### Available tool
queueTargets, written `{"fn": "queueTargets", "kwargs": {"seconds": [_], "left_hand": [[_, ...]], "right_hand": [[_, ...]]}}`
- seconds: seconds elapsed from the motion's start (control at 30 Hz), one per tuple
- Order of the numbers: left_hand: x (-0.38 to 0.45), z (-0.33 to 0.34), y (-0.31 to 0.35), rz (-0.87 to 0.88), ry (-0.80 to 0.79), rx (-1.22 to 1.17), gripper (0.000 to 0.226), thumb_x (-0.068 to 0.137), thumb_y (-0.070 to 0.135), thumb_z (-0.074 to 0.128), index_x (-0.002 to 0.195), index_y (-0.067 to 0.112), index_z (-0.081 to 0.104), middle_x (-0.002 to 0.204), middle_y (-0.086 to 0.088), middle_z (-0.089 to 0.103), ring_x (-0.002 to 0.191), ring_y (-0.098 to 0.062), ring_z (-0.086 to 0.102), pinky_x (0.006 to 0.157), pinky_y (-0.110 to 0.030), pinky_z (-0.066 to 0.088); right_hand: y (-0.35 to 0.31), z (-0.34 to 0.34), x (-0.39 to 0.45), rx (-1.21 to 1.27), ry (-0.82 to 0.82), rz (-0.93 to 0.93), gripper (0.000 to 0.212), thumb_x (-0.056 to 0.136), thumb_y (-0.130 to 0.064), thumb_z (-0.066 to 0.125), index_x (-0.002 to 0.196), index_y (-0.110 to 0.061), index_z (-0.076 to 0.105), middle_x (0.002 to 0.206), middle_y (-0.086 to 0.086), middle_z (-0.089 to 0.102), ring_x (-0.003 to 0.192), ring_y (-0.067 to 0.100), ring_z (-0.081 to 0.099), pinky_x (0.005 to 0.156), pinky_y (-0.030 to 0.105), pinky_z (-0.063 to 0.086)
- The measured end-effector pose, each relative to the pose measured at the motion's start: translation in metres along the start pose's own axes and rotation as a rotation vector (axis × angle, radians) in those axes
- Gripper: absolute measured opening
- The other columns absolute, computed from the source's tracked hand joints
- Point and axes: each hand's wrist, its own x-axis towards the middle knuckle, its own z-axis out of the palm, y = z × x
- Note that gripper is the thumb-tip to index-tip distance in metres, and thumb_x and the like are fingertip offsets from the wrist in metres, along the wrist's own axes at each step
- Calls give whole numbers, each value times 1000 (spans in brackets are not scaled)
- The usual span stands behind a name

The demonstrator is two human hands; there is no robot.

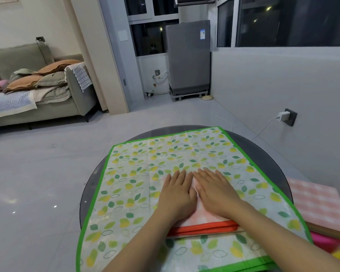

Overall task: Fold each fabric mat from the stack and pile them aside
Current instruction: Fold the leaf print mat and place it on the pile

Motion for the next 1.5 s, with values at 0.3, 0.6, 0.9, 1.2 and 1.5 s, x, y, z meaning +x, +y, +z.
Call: {"fn": "queueTargets", "kwargs": {"seconds": [0.3, 0.6, 0.9, 1.2, 1.5], "left_hand": [[-4, 4, -4, -153, -2, 28, 65, 92, 47, 8, 152, 20, 4, 160, 0, -4, 146, -15, -11, 117, -39, -13], [-11, 1, -12, -349, 48, -48, 72, 97, 50, 15, 150, 7, -4, 159, -10, -10, 146, -21, -11, 119, -38, -9], [5, -28, -46, -336, 82, -186, 44, 85, 51, 58, 117, 21, 50, 122, 1, 41, 117, -20, 40, 99, -34, 31], [-2, -50, -48, -279, 168, -753, 31, 67, 16, 83, 72, 16, 52, 64, 8, 53, 56, -6, 46, 48, -15, 36], [-26, -93, -10, -286, 330, -1012, 7, 81, 14, 71, 81, 9, 66, 62, -4, 63, 42, -21, 50, 38, -19, 36]], "right_hand": [[3, 6, -1, -33, -9, 209, 62, 97, -50, 11, 150, -19, 0, 158, -2, -6, 145, 14, -12, 117, 41, -13], [6, 1, -4, -14, -33, 384, 73, 95, -54, 8, 148, -6, -8, 157, 10, -13, 144, 21, -16, 116, 42, -15], [23, -15, 5, 144, 2, 386, 67, 91, -58, 35, 146, -20, 23, 155, 1, 17, 141, 24, 14, 113, 41, 12], [38, -45, 12, 829, 116, 377, 16, 85, -31, 66, 86, -16, 60, 90, 0, 63, 75, 11, 55, 61, 21, 41], [45, -103, -32, 940, 211, 325, 19, 83, -26, 69, 85, -8, 63, 52, -2, 58, 39, 10, 48, 41, 19, 36]]}}
